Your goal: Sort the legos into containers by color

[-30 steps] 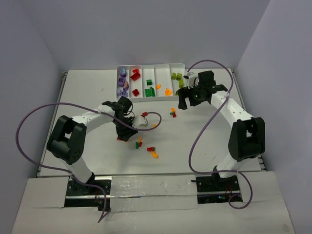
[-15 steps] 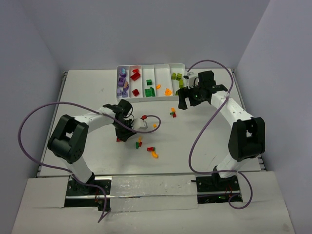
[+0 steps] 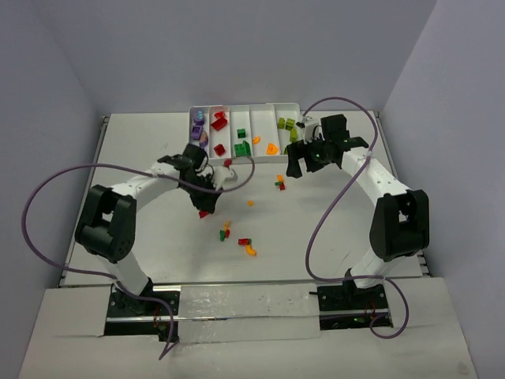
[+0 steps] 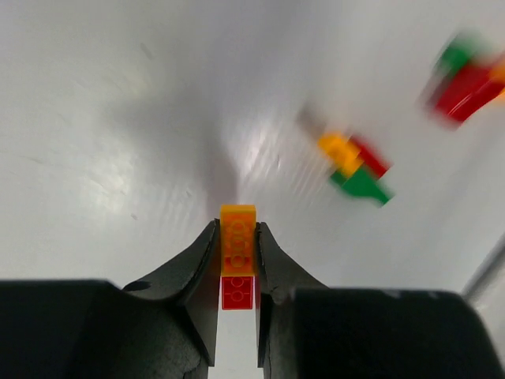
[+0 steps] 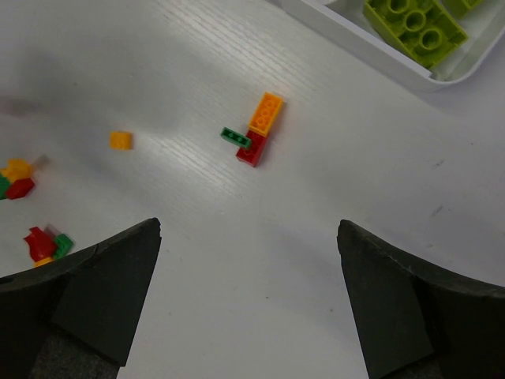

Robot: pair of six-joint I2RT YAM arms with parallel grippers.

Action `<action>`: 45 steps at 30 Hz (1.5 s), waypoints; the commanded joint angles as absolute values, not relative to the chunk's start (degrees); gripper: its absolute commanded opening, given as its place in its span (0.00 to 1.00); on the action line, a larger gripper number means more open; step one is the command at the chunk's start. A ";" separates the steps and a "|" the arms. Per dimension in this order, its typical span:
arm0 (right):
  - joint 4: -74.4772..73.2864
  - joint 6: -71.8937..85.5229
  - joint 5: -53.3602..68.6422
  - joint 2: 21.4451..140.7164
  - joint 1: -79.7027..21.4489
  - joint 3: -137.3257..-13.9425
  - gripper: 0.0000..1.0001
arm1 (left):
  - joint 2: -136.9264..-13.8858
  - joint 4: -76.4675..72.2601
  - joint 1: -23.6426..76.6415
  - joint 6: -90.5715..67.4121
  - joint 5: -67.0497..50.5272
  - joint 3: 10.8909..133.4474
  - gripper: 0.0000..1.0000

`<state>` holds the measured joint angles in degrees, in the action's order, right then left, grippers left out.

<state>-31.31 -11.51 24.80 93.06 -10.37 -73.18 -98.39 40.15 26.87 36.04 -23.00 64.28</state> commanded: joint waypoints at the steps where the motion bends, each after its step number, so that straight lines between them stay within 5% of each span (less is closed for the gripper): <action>1: -29.58 -9.94 34.12 90.00 -10.72 -76.15 1.00 | -95.85 35.79 19.83 18.82 -46.47 74.87 0.00; 8: -18.24 -0.49 53.72 88.29 -12.68 -75.47 1.00 | -88.24 6.65 17.14 -17.74 -64.73 67.97 0.00; 13: -8.80 7.73 59.49 87.81 -18.54 -74.63 1.00 | -88.07 -26.87 17.14 -44.68 -66.53 61.80 0.00; 19: -4.53 13.25 62.16 90.48 -22.65 -76.38 1.00 | -89.49 -45.96 17.14 -63.32 -64.25 59.39 0.00; 45: 8.77 25.71 68.62 94.20 -26.10 -76.64 0.96 | -91.14 -54.80 17.91 -69.48 -62.58 57.48 0.00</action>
<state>5.14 24.37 66.89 93.41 -25.36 -75.11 -90.77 -50.89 17.41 -68.65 -63.16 57.36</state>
